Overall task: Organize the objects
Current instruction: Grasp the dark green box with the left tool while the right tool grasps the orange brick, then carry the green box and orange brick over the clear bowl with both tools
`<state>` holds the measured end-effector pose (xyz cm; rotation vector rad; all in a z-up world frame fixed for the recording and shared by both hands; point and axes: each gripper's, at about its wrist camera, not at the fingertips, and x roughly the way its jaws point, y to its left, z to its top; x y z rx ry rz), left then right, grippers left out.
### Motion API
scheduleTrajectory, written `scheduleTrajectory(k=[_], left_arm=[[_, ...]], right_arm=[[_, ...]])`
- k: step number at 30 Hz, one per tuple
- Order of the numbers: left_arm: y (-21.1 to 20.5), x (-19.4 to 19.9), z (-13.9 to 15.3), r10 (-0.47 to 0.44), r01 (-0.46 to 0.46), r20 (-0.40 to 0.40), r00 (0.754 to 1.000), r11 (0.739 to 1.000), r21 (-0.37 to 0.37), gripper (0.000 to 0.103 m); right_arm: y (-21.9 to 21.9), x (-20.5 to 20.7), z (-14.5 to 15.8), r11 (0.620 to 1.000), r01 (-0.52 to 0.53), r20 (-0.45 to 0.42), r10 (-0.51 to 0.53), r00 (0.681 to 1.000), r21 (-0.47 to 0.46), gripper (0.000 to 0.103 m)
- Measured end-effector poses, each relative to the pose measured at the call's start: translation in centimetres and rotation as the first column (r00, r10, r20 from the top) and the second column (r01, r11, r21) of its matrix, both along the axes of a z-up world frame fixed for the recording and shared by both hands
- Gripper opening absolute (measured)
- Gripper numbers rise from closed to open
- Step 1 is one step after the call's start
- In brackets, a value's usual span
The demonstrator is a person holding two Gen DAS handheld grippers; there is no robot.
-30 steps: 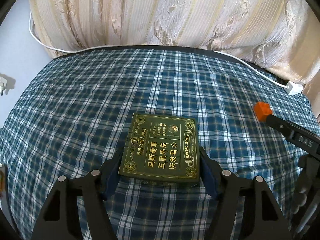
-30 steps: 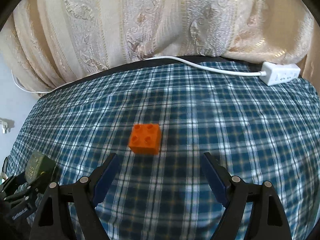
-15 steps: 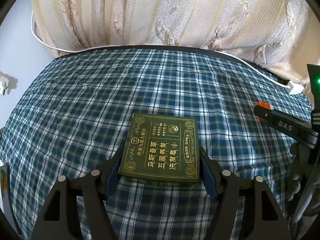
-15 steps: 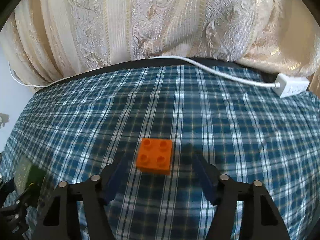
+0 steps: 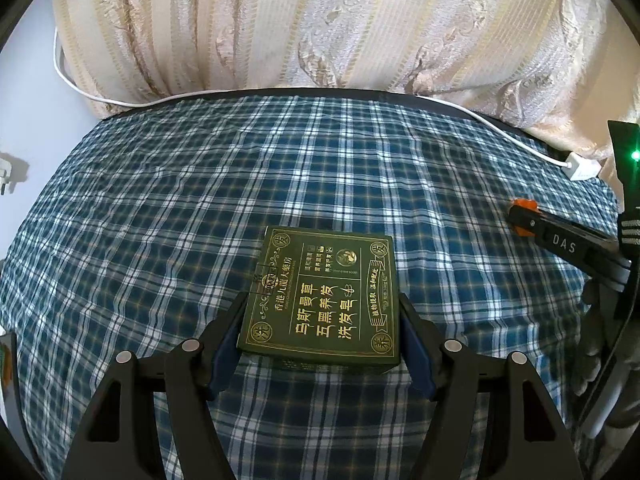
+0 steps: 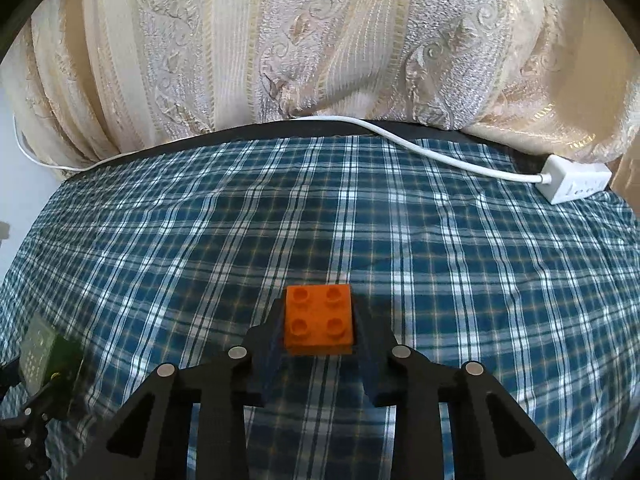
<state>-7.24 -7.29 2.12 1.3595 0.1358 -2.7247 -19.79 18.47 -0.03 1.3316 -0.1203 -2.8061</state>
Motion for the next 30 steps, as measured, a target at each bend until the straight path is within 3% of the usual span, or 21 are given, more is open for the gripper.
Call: scheduleTrajectory(k=[30], left_arm=[[4.1, 2.7, 2.4, -0.128, 0.127, -0.083, 0.988, 0.992, -0.008, 0.07]], right_arm=[[3.5, 12.4, 1.1, 0.992, 0.086, 0.001, -0.087, 0.996, -0.088, 0.034]])
